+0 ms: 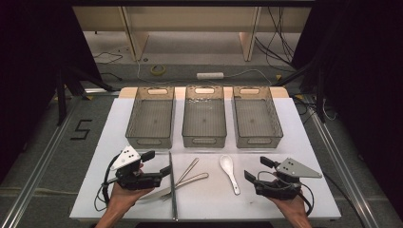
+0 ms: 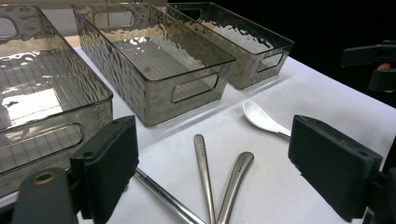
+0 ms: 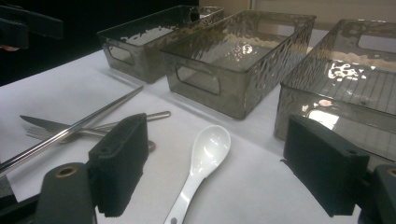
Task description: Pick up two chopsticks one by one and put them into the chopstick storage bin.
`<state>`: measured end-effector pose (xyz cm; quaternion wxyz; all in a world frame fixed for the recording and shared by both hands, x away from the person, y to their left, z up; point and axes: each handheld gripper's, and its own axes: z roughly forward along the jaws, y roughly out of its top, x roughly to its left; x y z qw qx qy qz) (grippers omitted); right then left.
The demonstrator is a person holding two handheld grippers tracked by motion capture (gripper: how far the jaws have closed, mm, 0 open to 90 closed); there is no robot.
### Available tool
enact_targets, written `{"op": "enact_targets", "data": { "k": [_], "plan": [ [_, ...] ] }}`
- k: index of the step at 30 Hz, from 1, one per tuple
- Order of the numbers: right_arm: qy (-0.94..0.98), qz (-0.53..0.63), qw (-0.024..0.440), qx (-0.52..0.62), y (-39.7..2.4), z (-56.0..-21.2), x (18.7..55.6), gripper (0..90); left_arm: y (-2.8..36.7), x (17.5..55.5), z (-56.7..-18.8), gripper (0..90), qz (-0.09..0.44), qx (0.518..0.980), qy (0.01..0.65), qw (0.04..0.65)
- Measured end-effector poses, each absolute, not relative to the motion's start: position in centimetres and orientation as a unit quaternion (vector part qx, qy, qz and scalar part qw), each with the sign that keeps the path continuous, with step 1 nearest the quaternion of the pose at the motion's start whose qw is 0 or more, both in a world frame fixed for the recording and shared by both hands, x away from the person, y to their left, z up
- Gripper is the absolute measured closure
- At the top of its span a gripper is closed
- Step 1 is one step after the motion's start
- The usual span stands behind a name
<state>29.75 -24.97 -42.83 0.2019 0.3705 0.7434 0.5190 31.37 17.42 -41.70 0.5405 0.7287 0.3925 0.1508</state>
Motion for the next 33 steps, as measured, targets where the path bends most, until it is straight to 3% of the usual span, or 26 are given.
{"op": "enact_targets", "data": {
  "k": [9, 18, 24, 33],
  "plan": [
    [0.746, 0.516, 0.195, 0.373, -25.0, -42.9, 29.9, 23.6, 17.1, 31.5, -41.5, 15.3, 0.135, 0.734, 0.41, 0.524],
    [0.75, 0.512, 0.186, 0.375, -25.0, -42.9, 30.0, 23.9, 16.2, 32.2, -41.6, 18.4, 0.096, 0.762, 0.454, 0.452],
    [0.752, 0.512, 0.183, 0.373, -24.8, -43.0, 30.0, 23.9, 15.7, 32.8, -42.5, 23.4, 0.074, 0.775, 0.489, 0.395],
    [0.755, 0.51, 0.178, 0.373, -24.8, -43.1, 30.0, 24.1, 15.8, 34.4, -44.6, 39.7, 0.008, 0.772, 0.529, 0.351]
  ]
}}
